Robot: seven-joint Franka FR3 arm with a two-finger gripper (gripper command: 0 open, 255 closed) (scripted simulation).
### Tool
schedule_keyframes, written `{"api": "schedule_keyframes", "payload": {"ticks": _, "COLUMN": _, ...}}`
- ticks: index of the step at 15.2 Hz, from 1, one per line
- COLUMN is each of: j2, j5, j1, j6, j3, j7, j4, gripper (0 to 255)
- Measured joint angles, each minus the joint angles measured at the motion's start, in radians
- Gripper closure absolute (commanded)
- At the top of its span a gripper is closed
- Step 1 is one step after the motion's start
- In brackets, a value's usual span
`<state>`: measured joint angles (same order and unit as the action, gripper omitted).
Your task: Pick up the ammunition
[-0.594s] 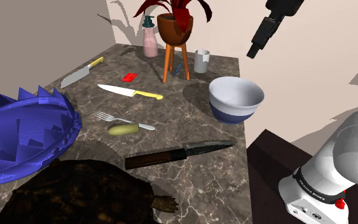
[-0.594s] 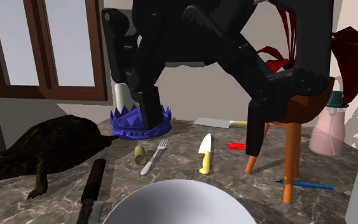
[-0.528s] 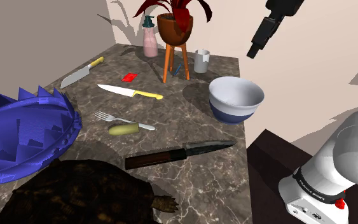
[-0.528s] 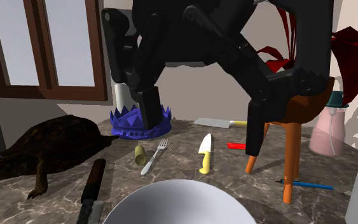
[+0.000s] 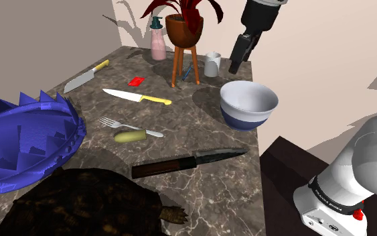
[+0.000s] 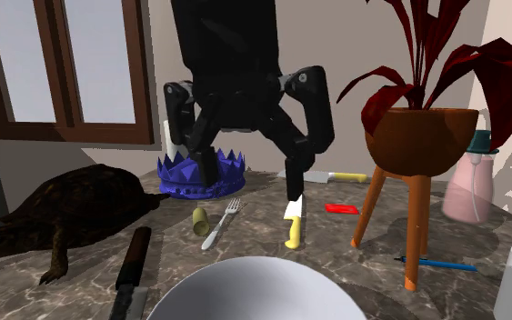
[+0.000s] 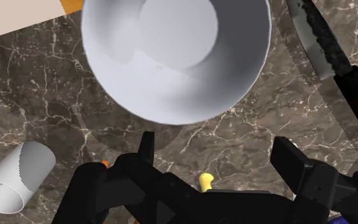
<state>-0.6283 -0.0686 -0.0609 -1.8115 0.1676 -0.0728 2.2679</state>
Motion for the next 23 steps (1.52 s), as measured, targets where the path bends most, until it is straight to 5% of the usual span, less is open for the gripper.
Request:
{"api": "schedule_keyframes", "payload": {"ticks": 12, "j2": 0.368, "j5": 0.092, "j1": -0.039, "j6": -0.117, "j3": 0.222, "j7": 0.157, "j4": -0.187, "gripper": 0}}
{"api": "schedule_keyframes", "payload": {"ticks": 23, "j2": 0.807, "j5": 0.345, "j1": -0.137, "j6": -0.102, "j3": 0.362, "j7": 0.357, "j4": -0.497, "gripper": 0}}
